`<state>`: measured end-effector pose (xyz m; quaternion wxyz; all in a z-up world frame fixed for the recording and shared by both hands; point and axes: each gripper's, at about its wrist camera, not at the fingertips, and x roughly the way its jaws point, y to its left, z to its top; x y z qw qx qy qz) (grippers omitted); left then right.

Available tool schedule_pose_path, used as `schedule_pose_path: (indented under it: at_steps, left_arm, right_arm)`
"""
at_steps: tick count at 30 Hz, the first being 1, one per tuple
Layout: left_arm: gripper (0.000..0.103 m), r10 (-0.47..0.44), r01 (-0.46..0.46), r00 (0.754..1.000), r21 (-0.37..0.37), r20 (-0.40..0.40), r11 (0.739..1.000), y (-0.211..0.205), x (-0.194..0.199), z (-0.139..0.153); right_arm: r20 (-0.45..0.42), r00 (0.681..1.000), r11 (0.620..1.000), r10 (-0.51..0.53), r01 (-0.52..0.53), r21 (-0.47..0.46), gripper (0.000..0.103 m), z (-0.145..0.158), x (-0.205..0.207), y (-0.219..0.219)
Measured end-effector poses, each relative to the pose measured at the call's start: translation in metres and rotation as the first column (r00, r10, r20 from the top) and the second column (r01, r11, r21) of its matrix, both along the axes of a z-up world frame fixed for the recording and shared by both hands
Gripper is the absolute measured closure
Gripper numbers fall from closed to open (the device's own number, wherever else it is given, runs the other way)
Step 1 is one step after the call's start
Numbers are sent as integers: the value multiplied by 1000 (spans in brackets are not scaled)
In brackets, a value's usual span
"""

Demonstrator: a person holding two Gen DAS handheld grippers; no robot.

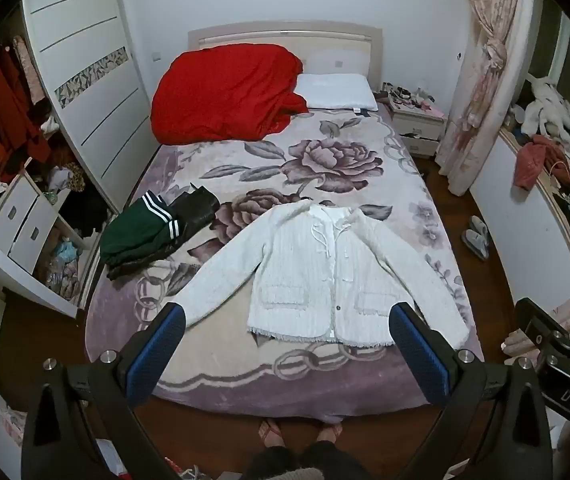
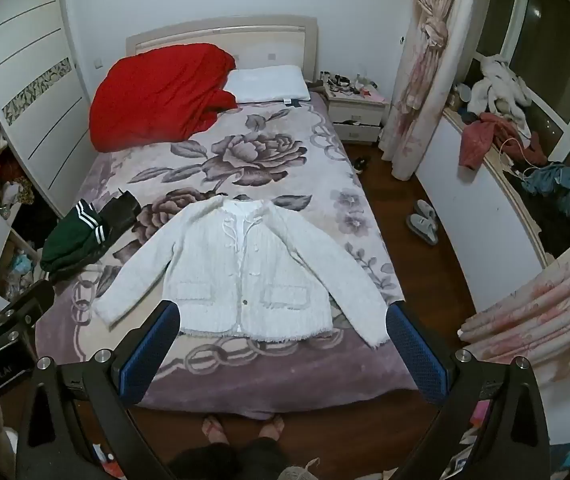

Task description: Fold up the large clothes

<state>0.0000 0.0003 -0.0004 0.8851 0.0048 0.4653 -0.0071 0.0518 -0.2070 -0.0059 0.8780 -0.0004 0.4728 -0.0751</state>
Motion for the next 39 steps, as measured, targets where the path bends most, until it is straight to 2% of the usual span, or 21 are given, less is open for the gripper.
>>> schedule_pose_path:
  at_steps: [6,13,14,39]
  left_arm:
    - [0,-2,2,1000,1,2,1000,0,0,0]
    - [0,-3,3,1000,2,-1,1000,0,0,-4]
    - [0,-2,2,1000,3,0,1000,0,0,-4]
    - [0,-12,12,1000,1,14,1000,3,-3,6]
  right_arm:
    - [7,1000,1000,7,-7,-12,0,4,-2,5]
    - [0,1000,1000,6,-6,-11,0,-9,-4,5]
    - [-1,1000,1000,1,-1,-11,0,-2,-6,0]
    - [2,1000,1000,2,-2,-20,0,5,-5,14]
